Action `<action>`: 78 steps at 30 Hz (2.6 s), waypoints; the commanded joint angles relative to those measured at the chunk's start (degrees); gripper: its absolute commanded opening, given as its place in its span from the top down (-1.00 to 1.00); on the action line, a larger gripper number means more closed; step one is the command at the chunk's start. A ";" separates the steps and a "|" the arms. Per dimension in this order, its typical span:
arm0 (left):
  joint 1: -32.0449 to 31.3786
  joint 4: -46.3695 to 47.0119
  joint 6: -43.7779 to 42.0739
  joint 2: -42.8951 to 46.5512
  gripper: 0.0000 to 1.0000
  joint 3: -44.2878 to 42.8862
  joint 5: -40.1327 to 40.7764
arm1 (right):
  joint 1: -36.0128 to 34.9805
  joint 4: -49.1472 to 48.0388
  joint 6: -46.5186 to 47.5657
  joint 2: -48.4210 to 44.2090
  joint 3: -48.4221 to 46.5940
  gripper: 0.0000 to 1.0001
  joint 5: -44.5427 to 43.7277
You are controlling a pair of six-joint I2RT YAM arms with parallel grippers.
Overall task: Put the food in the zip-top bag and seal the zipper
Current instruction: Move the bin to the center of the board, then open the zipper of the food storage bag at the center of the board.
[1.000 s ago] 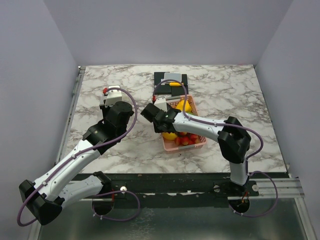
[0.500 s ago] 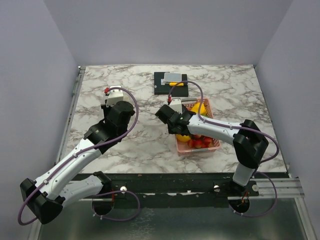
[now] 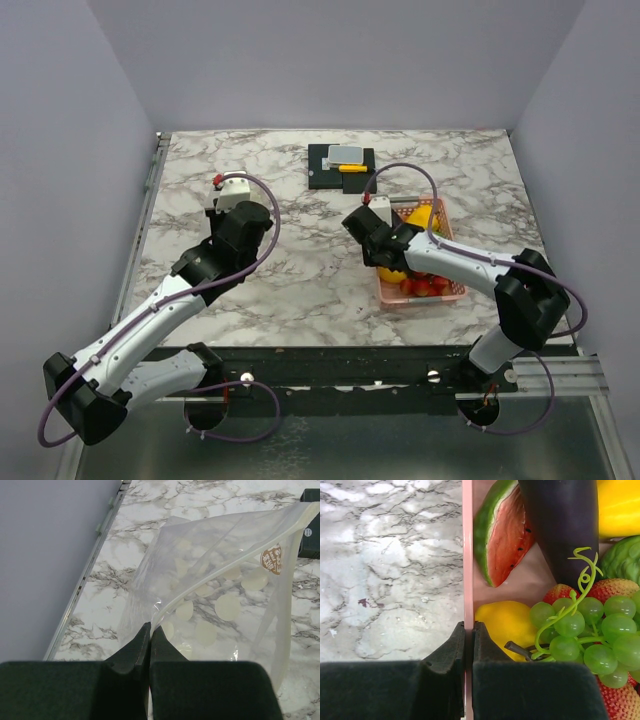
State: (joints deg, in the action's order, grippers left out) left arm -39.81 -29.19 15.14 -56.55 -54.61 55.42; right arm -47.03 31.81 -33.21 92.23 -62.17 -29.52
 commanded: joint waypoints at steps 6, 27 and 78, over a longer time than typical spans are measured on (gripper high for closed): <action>0.32 0.89 -0.36 -1.86 1.00 0.29 -2.50 | 4.90 -5.42 9.24 -2.79 0.73 0.99 5.34; 0.27 -1.07 0.00 -7.61 1.00 -0.93 -10.10 | 6.66 -2.08 5.32 -9.90 -4.33 0.08 12.80; 0.20 -2.10 1.07 -10.22 1.00 -2.39 -19.62 | -9.75 -34.30 -22.07 9.61 -7.44 -0.19 20.50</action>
State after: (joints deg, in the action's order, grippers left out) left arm -39.81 -30.59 15.64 -66.83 -54.96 37.43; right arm -56.27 -0.93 -53.04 99.83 -67.51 -6.28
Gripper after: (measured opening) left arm 0.007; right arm 0.609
